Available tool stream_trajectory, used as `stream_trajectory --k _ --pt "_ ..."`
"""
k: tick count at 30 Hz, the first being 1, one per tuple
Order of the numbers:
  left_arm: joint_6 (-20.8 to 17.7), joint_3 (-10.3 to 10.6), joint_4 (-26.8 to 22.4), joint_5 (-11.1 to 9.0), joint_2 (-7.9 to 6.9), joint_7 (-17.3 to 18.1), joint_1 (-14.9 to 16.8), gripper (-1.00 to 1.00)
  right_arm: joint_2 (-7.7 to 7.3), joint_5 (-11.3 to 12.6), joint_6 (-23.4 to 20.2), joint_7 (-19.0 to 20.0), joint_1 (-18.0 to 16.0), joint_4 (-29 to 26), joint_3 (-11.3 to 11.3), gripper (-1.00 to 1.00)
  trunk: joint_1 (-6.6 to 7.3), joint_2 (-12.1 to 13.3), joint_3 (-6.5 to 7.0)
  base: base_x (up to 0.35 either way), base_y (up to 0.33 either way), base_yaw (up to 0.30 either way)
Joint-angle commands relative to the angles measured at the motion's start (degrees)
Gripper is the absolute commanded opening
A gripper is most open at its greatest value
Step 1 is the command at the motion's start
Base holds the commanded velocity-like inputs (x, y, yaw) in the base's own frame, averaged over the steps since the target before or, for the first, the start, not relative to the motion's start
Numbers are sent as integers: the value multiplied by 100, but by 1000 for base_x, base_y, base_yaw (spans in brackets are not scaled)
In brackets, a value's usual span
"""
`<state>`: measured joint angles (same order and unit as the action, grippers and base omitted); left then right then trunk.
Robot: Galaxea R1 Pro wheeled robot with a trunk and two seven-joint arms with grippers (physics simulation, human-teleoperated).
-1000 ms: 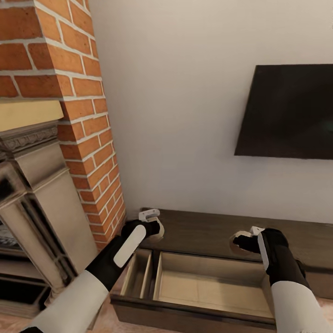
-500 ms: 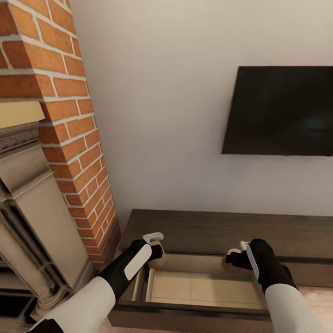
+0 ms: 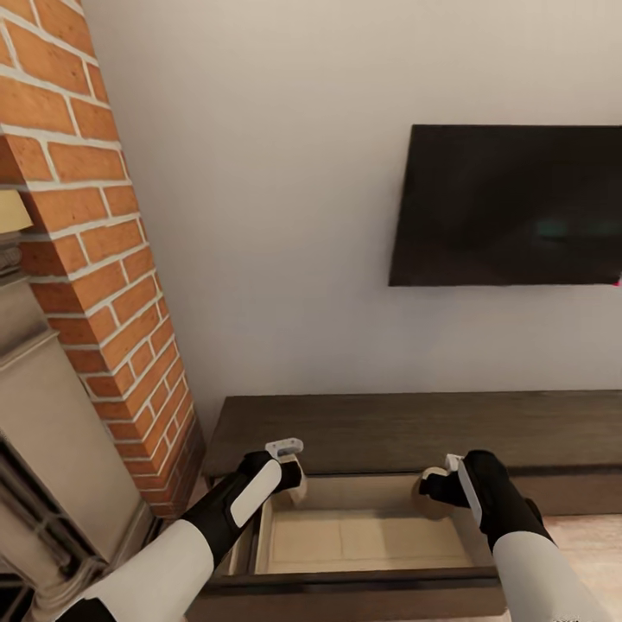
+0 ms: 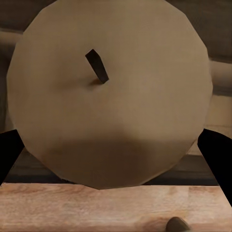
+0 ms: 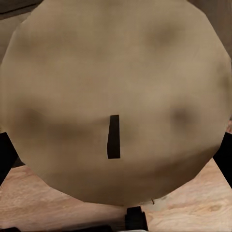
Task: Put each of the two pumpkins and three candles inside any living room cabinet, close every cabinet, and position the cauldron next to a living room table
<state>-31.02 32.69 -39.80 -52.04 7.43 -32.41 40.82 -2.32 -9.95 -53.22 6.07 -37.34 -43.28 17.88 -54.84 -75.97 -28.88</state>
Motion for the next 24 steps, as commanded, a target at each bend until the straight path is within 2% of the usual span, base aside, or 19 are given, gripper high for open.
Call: stream_trajectory --k 1,4,7,9,11,16,24 --pt "7 0 50 -4 1 9 -1 -100 1 -7 86 10 -1 65 -2 -100 0 0 1 289 0 -4" --pt "27 0 202 -7 14 14 -5 -100 3 -6 289 34 -1 179 -3 -100 0 0 1 314 0 -2" --pt "373 0 309 -8 13 15 -6 -100 5 -7 359 42 -1 221 -37 -100 0 0 1 329 0 0" --pt "521 2 408 -8 20 75 -5 -100 4 -3 377 43 5 240 -299 -100 0 0 1 267 0 0" --pt "551 0 485 -8 18 303 -7 -100 5 1 382 39 7 297 -480 -100 0 0 1 89 0 0" --pt "563 7 953 -8 53 805 -13 -100 16 0 389 6 9 548 -555 -100 0 0 1 19 0 0" --pt "673 146 1485 -11 168 958 -75 -100 21 -7 595 -4 16 1160 -801 -100 0 0 1 1 0 0"
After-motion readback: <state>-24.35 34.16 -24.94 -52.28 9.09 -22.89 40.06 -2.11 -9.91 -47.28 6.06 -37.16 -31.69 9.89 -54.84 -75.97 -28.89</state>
